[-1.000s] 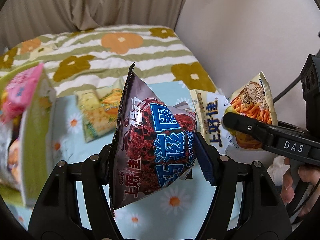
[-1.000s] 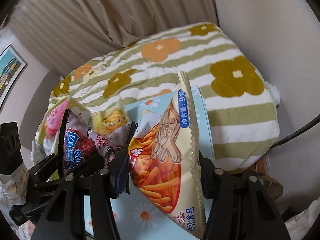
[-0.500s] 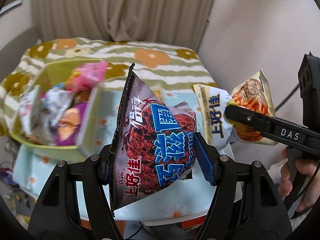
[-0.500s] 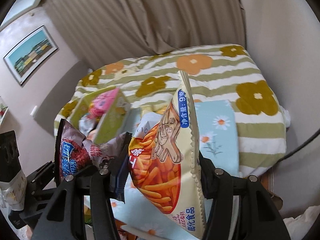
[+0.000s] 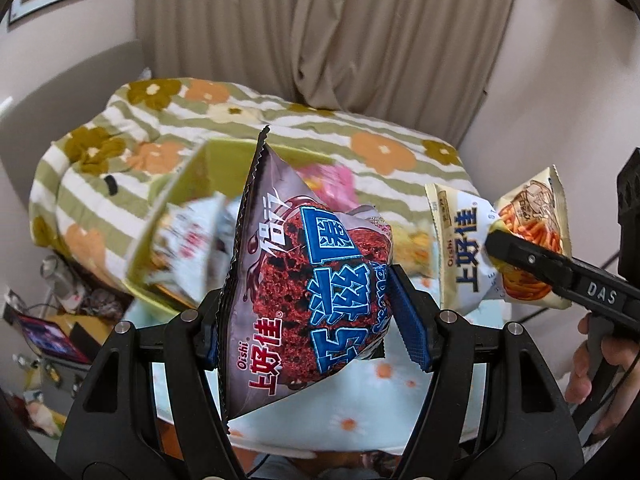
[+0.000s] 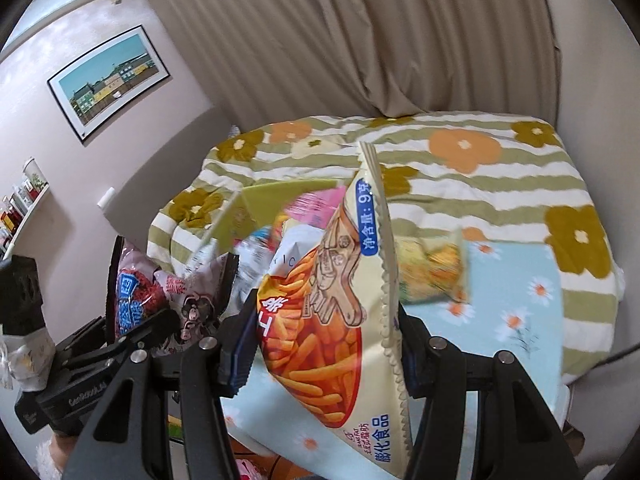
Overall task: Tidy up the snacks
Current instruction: 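Lift both held bags and carry them toward the box, then lower both bags into the box and open both tools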
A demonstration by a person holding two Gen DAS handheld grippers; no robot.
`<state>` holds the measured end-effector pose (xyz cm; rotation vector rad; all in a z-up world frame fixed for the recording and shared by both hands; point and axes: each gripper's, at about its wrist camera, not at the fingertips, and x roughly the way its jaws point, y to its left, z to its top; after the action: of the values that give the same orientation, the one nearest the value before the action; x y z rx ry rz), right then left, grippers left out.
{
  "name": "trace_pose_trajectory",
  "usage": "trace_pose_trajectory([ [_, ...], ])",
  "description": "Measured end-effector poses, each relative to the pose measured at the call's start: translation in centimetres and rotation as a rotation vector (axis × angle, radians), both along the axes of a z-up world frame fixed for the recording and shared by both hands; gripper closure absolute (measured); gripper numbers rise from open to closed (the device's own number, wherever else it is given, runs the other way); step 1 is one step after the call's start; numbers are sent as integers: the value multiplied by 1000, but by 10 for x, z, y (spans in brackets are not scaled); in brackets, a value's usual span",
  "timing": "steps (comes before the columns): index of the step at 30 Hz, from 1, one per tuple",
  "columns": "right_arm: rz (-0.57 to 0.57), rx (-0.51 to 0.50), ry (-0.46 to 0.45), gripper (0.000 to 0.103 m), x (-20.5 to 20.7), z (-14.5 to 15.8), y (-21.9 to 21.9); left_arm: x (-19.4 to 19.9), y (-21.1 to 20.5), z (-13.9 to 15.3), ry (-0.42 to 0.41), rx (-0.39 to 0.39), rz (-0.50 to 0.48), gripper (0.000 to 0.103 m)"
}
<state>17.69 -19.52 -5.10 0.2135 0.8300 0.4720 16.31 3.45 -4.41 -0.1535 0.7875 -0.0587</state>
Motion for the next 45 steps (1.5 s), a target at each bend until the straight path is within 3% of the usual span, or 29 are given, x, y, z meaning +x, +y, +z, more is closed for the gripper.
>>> trace_pose_trajectory([
  [8, 10, -10, -9, 50, 37, 7, 68, 73, 68, 6, 3, -10, -23, 38],
  [17, -15, -36, 41, 50, 82, -10, 116, 178, 111, -23, 74, -33, -63, 38],
  [21, -24, -51, 74, 50, 96, -20, 131, 205, 118, -40, 128, -29, -59, 24],
  [22, -24, -53, 81, 50, 96, -21, 133, 209, 120, -44, 139, -21, -50, 11],
  [23, -25, -56, 89, 50, 98, -24, 135, 211, 122, -47, 141, -21, -48, 3],
  [35, 24, -89, 140, 50, 87, -39, 143, 158, 133, -62, 166, -57, -17, 3],
  [45, 140, -58, 207, 48, 84, -47, 170, 120, 141, -44, 133, -55, 49, 3],
])
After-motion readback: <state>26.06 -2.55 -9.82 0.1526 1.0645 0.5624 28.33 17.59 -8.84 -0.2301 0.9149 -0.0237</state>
